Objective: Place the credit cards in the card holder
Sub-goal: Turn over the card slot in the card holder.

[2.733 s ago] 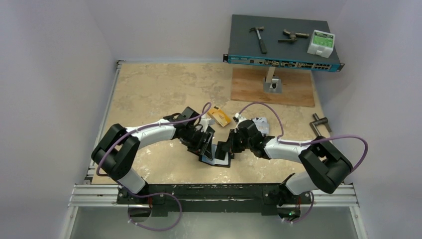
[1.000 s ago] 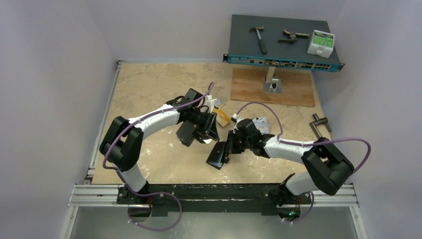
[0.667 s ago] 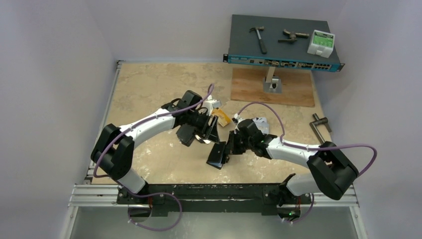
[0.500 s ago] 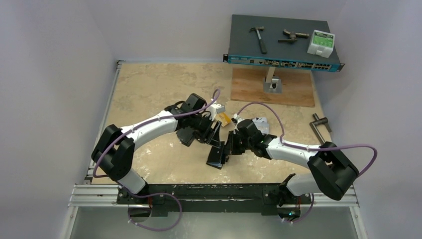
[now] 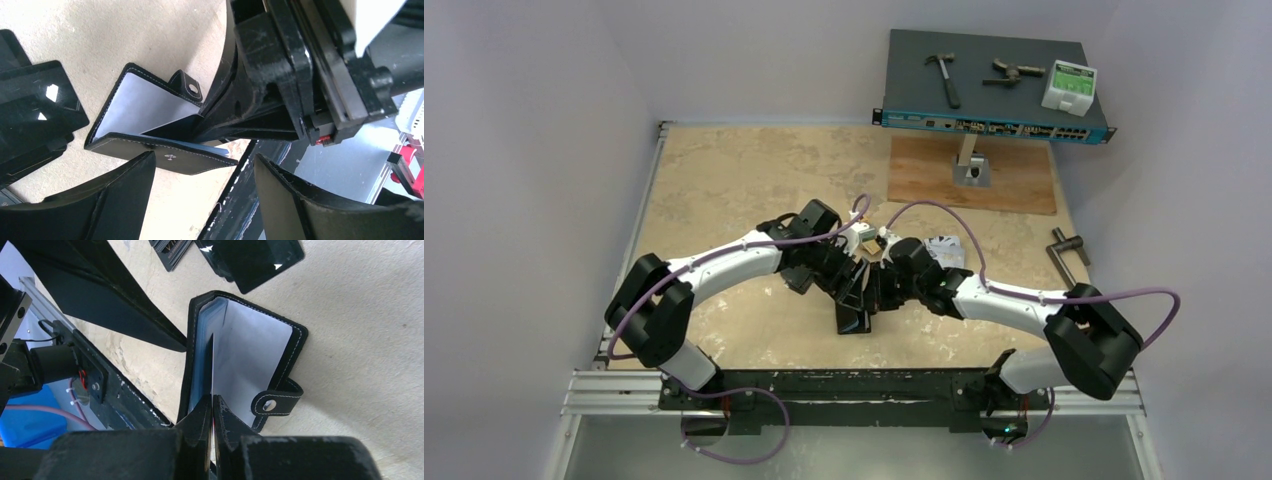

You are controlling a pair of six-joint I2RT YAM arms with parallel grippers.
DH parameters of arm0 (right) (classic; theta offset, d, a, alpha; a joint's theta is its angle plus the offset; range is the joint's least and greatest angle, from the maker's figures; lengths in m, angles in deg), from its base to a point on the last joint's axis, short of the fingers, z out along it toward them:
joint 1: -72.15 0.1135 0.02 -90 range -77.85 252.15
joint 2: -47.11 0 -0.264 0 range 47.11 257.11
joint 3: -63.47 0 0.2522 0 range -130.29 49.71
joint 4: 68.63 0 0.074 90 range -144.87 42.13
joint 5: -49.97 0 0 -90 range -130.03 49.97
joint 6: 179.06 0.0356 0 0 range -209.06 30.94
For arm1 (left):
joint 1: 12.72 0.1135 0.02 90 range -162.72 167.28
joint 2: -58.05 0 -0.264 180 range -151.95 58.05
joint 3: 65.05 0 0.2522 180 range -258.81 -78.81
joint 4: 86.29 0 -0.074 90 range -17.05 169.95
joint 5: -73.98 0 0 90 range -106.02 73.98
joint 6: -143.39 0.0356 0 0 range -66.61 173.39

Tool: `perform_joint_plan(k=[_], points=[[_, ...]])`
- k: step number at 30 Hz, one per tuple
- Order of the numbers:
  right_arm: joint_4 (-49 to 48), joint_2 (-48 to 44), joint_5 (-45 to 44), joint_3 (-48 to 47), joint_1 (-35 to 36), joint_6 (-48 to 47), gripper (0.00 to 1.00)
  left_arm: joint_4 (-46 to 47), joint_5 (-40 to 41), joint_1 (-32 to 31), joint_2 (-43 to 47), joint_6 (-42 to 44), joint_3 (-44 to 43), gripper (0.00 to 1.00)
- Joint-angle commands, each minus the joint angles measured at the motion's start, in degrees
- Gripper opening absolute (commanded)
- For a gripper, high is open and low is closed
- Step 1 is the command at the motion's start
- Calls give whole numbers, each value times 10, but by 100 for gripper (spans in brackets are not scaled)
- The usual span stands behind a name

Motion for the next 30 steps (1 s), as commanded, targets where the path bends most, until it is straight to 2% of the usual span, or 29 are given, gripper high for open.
perform_joint_plan(k=[1,8,19,27,30], points=[[-11,4,8,-28,11,5,0,11,15,-1,24,-15,14,71],[-5,-2,9,-31,12,-1,0,3,32,11,32,-22,36,59],[0,-7,12,-32,13,-8,0,-8,48,36,38,2,55,54],[8,-6,15,-33,13,-21,0,-20,49,58,44,16,64,44],[31,-14,7,-28,12,-26,0,-26,45,64,47,18,71,37]])
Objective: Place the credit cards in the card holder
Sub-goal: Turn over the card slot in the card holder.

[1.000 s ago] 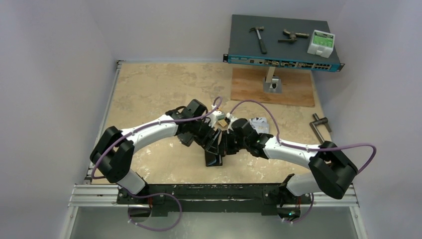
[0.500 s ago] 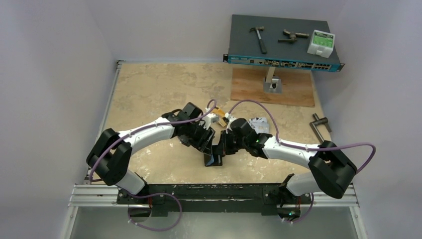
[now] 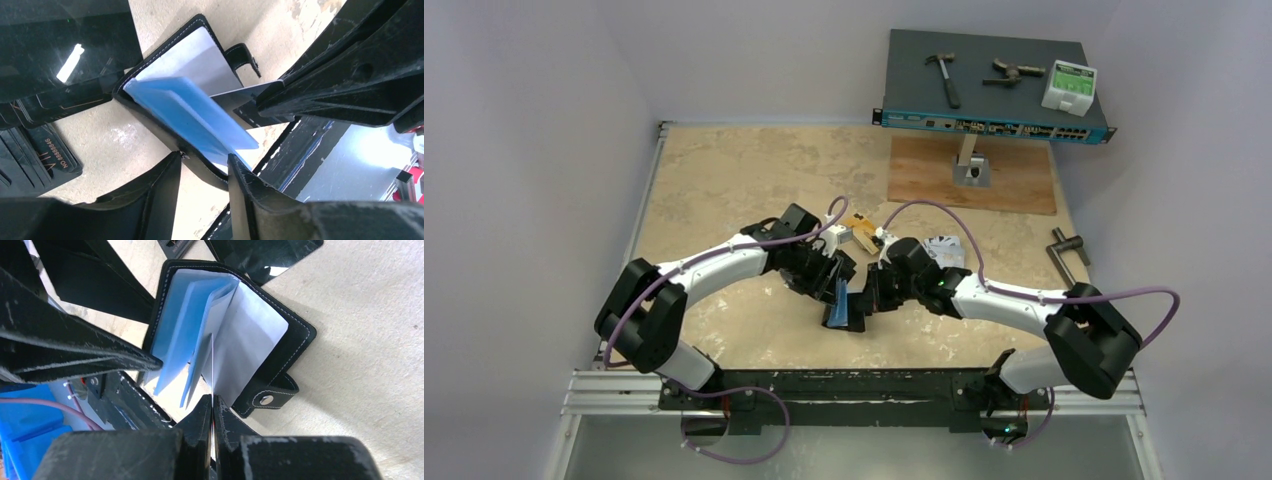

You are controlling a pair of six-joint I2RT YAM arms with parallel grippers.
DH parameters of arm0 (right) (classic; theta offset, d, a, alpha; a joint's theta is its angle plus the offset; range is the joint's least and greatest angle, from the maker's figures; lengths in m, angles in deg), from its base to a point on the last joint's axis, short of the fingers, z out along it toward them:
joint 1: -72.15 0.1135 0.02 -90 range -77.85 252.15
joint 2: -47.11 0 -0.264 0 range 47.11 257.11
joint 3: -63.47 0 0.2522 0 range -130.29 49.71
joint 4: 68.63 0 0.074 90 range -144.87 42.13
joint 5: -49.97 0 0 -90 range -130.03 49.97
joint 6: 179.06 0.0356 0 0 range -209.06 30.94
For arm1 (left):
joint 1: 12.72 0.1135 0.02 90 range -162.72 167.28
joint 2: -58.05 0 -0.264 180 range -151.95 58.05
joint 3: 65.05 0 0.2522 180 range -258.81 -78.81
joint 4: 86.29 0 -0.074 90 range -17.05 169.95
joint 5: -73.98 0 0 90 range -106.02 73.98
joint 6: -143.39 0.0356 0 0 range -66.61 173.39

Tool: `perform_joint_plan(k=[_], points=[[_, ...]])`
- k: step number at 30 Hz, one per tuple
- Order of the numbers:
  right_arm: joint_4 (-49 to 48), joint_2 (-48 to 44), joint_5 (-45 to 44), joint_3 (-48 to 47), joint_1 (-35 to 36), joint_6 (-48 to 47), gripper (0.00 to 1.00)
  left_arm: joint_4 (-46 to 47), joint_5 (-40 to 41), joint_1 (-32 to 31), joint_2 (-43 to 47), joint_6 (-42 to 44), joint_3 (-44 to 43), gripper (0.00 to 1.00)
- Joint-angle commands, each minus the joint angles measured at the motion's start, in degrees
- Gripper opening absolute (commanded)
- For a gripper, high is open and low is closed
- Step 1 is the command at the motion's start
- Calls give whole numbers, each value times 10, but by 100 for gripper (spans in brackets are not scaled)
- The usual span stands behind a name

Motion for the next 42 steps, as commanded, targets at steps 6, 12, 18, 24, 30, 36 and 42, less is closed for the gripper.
perform_joint_plan(k=[6,12,18,24,30,36,42], points=[[73,-39,-43,-37,-3,-32,0,-12,-5,17,21,17,18,28],[115,-56,-84,-57,-12,-48,0,-13,-10,18,15,16,17,24],[141,-97,-135,-76,-30,-45,0,-14,-8,17,19,15,18,23],[77,-49,-65,-59,-30,-32,0,-11,-12,18,16,13,18,22],[29,-25,-41,-31,-30,-21,0,-12,-12,18,17,12,20,20],[3,-12,-14,-26,-29,-14,0,-13,-15,18,17,12,18,19],[-73,21,43,-22,-29,-5,0,-6,-39,32,17,0,19,30]])
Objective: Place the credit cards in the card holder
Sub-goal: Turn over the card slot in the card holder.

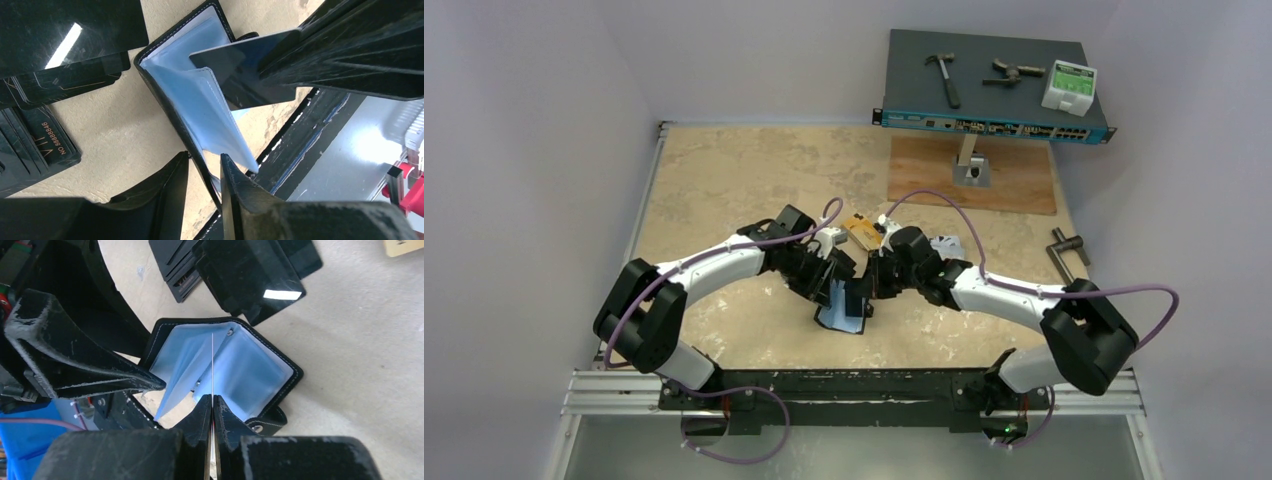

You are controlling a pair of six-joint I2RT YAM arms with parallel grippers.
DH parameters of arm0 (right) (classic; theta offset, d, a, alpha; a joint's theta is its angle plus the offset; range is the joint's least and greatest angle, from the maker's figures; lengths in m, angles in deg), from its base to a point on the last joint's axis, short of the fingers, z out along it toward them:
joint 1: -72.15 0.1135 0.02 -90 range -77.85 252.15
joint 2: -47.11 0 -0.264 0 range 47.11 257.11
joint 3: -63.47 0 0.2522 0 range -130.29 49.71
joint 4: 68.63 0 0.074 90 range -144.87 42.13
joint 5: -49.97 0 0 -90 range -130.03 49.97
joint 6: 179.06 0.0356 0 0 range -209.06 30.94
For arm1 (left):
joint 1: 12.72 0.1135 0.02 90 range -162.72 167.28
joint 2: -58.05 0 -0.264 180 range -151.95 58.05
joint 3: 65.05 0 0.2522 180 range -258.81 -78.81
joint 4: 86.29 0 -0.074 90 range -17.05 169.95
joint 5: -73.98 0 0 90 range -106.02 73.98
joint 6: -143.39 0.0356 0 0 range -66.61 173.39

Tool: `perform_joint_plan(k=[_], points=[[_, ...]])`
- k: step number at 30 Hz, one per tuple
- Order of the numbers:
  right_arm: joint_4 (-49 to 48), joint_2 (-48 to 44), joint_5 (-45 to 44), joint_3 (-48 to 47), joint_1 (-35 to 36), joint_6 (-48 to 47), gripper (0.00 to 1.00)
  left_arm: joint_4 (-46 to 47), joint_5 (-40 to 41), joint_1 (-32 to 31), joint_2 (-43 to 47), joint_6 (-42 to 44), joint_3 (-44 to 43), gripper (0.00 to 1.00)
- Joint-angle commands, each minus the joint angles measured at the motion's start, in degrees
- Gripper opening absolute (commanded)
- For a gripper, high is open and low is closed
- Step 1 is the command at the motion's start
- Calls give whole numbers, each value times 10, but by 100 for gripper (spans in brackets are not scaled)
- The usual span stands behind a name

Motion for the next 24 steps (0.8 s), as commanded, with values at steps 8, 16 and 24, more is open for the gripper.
perform_joint_plan(k=[8,16,24], points=[[-120,35,91,19,1,27,0,9,-91,51,8,5,2,41],[-108,23,90,14,2,21,0,13,-100,52,4,-17,-17,41],[-103,31,87,13,2,16,0,14,-92,46,-11,-21,-29,41]])
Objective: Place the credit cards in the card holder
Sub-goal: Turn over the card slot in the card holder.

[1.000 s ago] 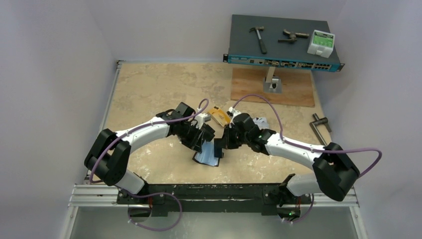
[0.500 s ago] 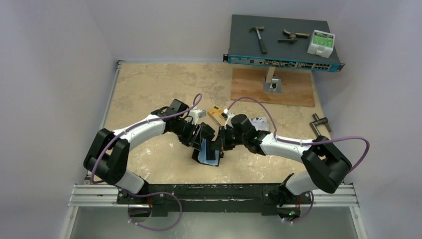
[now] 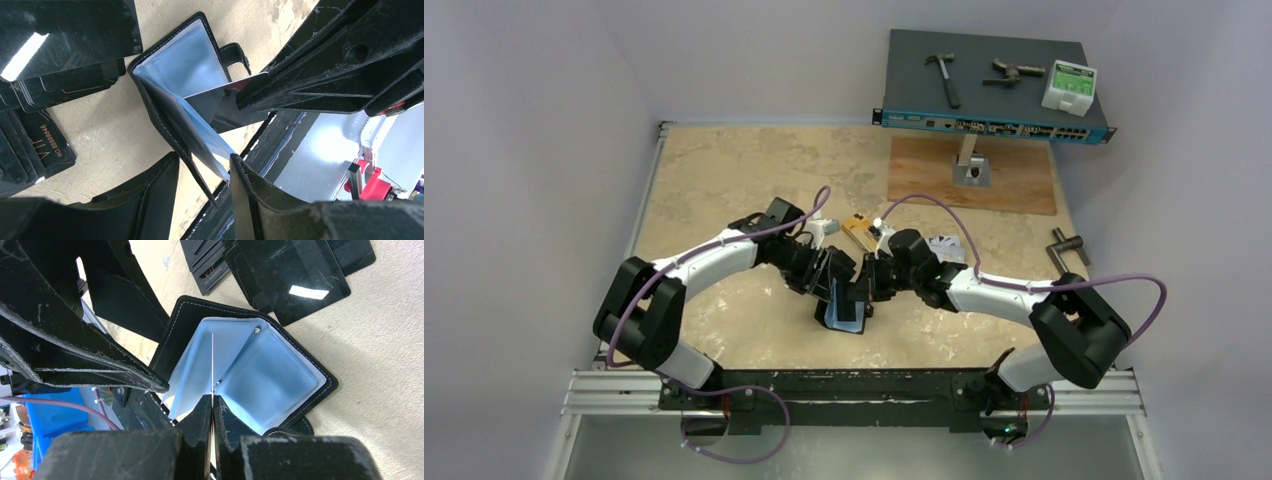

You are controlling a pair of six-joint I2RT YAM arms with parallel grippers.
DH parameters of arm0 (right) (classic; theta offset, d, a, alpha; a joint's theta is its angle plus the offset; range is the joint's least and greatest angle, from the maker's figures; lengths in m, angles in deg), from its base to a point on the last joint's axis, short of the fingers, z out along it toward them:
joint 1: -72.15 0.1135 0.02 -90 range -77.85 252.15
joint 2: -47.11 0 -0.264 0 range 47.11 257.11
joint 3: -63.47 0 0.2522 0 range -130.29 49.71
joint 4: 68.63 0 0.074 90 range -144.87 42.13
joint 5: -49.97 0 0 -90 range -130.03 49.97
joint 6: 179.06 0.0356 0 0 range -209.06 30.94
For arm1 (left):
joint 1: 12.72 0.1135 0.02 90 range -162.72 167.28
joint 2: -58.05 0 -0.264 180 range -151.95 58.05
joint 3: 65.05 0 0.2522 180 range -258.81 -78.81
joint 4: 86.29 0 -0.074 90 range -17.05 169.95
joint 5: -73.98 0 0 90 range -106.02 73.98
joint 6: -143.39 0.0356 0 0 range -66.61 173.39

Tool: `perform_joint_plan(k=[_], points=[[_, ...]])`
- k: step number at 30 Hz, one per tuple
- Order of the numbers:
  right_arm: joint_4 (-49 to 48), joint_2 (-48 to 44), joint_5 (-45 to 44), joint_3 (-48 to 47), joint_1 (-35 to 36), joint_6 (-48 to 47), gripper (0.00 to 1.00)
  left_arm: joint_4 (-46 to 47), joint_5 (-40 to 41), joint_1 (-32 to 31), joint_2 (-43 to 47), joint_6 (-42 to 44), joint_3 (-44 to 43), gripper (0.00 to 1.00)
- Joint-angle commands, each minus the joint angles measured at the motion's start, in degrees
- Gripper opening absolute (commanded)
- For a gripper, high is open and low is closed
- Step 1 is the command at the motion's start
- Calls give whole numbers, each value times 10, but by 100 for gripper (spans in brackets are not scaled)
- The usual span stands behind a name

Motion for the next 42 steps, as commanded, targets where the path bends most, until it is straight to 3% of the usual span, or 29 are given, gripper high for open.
perform_joint_plan(k=[1,8,17,26,32,37,42], points=[[-16,-5,13,-6,2,-5,0,12,-9,-2,-7,-5,-25,41],[-13,-6,13,-6,1,-7,0,0,23,-18,-25,5,-41,38],[33,-41,-3,1,2,-22,0,-18,63,-21,-22,24,-35,23],[99,-82,-53,-22,1,-41,0,-13,59,-23,-18,19,-31,21],[181,-125,-139,-79,-10,-65,0,-10,63,-24,-18,18,-29,20],[193,-112,-133,-109,-12,-69,0,-11,62,-24,-19,17,-29,19],[167,-100,-133,-78,-11,-57,0,-10,59,-24,-19,15,-29,18]])
